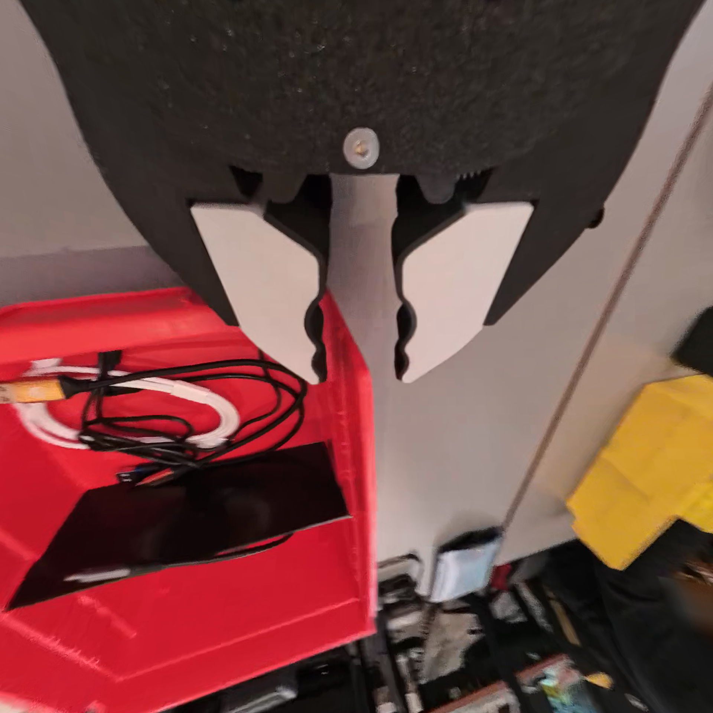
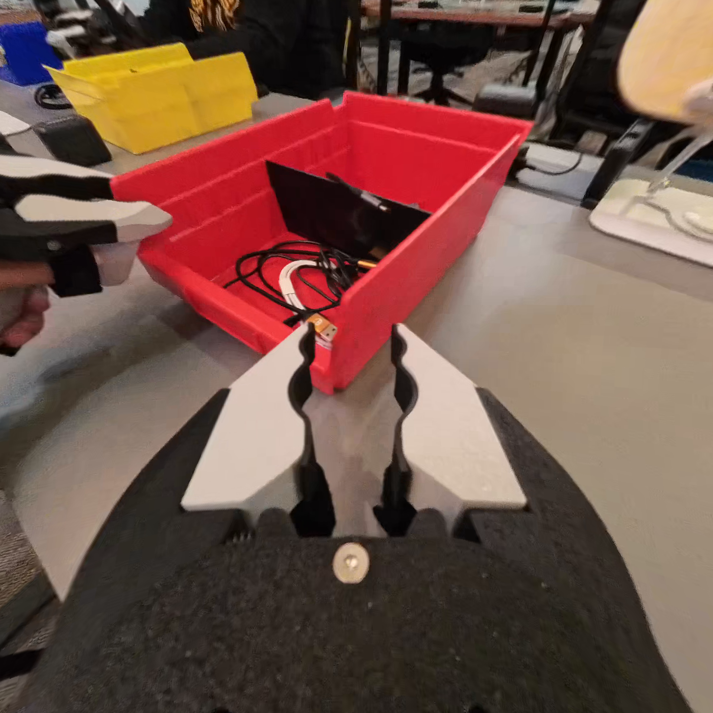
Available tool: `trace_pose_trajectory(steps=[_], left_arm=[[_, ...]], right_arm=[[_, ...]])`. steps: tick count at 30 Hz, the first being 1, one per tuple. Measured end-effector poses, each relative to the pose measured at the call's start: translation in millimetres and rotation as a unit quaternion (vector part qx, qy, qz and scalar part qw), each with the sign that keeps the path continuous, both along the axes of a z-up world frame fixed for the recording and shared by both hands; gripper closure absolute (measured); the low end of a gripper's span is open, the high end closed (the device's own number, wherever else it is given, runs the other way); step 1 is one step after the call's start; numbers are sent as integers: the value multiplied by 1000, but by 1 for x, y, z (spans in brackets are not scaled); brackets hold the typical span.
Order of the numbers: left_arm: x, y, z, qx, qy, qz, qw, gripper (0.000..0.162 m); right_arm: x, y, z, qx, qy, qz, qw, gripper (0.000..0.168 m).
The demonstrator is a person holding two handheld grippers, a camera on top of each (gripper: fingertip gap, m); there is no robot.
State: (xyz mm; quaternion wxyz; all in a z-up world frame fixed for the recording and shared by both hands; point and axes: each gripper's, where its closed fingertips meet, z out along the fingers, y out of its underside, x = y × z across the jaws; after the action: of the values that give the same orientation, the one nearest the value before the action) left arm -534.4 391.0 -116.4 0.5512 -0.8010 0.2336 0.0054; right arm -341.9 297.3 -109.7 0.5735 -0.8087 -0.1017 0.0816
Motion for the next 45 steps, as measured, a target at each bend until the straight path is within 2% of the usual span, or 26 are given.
trace_pose_trajectory(steps=[2, 4, 6, 7, 9, 11, 14, 16, 18, 20, 24, 28, 33, 35, 39, 42, 45], left_arm=[[-10, -7, 22, 48, 25, 39, 998, 128], [-13, -17, 48, 113, 15, 60, 992, 129], [-2, -29, 58, 129, 9, 34, 991, 138], [6, -36, 56, 120, 8, 21, 993, 139], [27, -51, 50, 99, -19, -3, 995, 140], [49, -71, 38, 43, -106, -11, 993, 147], [97, -113, 16, -63, -226, -93, 968, 147], [114, -130, 5, -95, -224, -121, 962, 143], [118, -134, 2, -88, -201, -131, 967, 142], [121, -134, 3, -86, -195, -139, 967, 140], [120, -125, -12, -134, -213, -129, 959, 139], [110, -109, -11, -128, -224, -107, 960, 137], [115, -107, -12, -165, -262, -127, 942, 130], [130, -116, -4, -159, -259, -179, 936, 122], [167, -152, 7, -134, -245, -305, 910, 122], [183, -167, -4, -125, -172, -337, 917, 117], [199, -185, -1, -136, -184, -385, 894, 118]], right_arm=[[31, -20, 18, 48, -23, -4, 999, 138], [69, -45, 32, 83, -56, -13, 995, 139], [107, -73, 30, 80, -104, -6, 991, 141], [127, -88, 28, 76, -120, -3, 990, 136], [180, -117, 33, 96, -131, -49, 986, 136], [241, -151, 37, 119, -102, -117, 981, 139], [336, -198, 22, 83, -29, -226, 970, 139], [389, -220, 13, 48, 7, -289, 956, 138], [416, -229, 13, 41, 50, -317, 946, 137], [424, -231, 14, 41, 64, -320, 944, 137], [424, -226, 3, 33, 31, -321, 946, 137], [400, -211, -1, 37, 62, -280, 957, 137], [370, -195, -2, 44, 29, -227, 972, 137], [359, -190, 11, 81, 42, -208, 974, 137], [330, -181, 25, 110, 67, -138, 982, 137], [325, -181, 25, 113, 68, -120, 984, 137], [328, -180, 21, 106, 72, -122, 984, 137]])
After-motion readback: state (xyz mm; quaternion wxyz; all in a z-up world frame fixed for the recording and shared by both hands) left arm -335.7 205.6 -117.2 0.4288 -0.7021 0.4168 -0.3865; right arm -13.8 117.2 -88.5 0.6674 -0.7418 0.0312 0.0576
